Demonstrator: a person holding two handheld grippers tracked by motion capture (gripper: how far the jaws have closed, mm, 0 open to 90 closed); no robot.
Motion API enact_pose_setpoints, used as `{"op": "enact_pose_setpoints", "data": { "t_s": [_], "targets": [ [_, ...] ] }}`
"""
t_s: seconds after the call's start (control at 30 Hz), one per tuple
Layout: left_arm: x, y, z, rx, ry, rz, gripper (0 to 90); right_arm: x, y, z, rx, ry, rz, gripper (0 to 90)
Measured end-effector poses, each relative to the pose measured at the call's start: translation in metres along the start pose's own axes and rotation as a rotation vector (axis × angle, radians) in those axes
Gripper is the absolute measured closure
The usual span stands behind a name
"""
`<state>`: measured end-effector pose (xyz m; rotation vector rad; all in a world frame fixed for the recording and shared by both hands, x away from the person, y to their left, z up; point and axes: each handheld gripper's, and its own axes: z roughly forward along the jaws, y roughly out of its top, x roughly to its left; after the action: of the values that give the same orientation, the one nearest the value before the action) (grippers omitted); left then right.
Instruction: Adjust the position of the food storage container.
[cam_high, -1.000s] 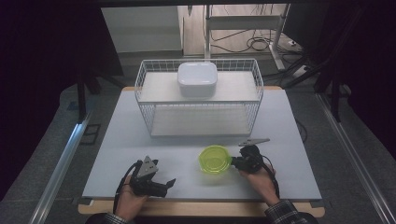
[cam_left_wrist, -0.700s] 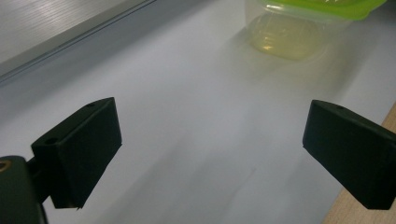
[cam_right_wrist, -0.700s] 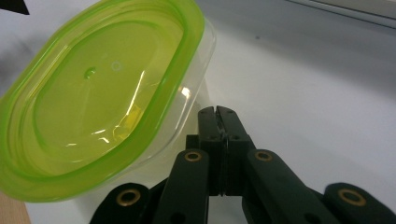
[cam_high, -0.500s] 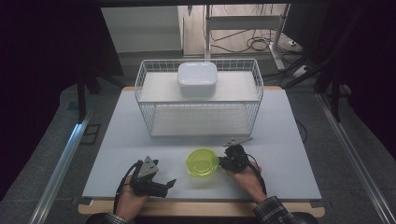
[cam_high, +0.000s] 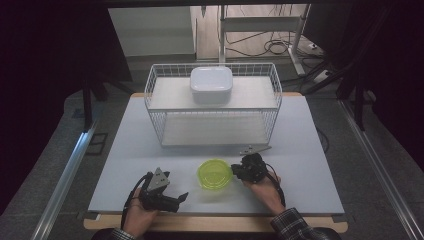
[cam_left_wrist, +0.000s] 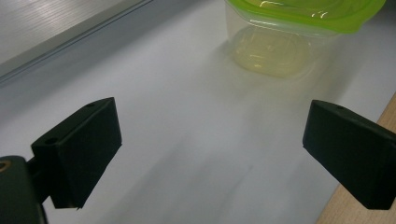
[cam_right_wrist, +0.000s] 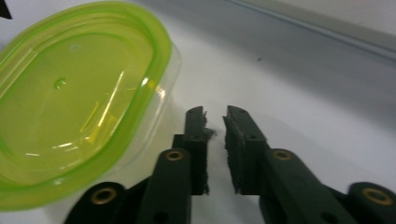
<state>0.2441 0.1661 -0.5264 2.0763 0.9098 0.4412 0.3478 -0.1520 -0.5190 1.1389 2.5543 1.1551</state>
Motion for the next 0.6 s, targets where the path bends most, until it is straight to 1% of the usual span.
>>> {"op": "enact_pose_setpoints", "data": {
  "t_s": [0.03, 0.07, 0.1, 0.27, 0.3, 0.33, 0.37, 0.4, 0.5, 0.53, 0.57, 0.6],
  "targets": [
    [0.000, 0.000, 0.000, 0.000, 0.000, 0.000, 4.0, 0.000, 0.000, 0.000, 0.000, 0.000, 0.000, 76.7],
    [0.000, 0.000, -0.001, 0.007, -0.001, 0.001, 4.1, -0.001, 0.000, -0.005, -0.007, -0.021, -0.011, 70.4],
    [0.000, 0.000, -0.001, 0.014, -0.005, -0.003, 4.2, -0.002, -0.001, -0.007, -0.011, -0.029, -0.013, 66.9],
    [-0.002, 0.000, -0.005, 0.029, -0.021, -0.005, 4.9, -0.007, -0.006, -0.022, -0.029, -0.031, -0.005, 50.7],
    [-0.002, 0.000, -0.005, 0.029, -0.021, -0.005, 4.9, -0.007, -0.006, -0.022, -0.029, -0.031, -0.005, 50.7],
    [-0.002, -0.001, -0.006, 0.034, -0.018, -0.003, 4.9, -0.008, -0.008, -0.027, -0.032, -0.043, -0.015, 44.0],
    [-0.002, -0.001, -0.006, 0.034, -0.018, -0.003, 4.9, -0.008, -0.008, -0.027, -0.032, -0.043, -0.015, 44.0],
    [-0.002, -0.002, -0.007, 0.034, -0.013, -0.005, 4.9, -0.009, -0.010, -0.031, -0.035, -0.047, -0.024, 37.8],
    [-0.001, -0.004, -0.009, 0.032, -0.009, -0.009, 4.9, -0.008, -0.013, -0.037, -0.042, -0.046, -0.034, 31.1],
    [0.000, -0.006, -0.011, 0.026, 0.001, -0.010, 4.9, -0.008, -0.014, -0.039, -0.043, -0.046, -0.041, 28.6],
    [0.000, -0.006, -0.011, 0.026, 0.001, -0.010, 4.8, -0.008, -0.014, -0.039, -0.043, -0.046, -0.041, 28.6],
    [0.002, -0.008, -0.013, 0.021, 0.008, -0.011, 4.7, -0.008, -0.016, -0.042, -0.051, -0.044, -0.052, 23.8]
  ]
}}
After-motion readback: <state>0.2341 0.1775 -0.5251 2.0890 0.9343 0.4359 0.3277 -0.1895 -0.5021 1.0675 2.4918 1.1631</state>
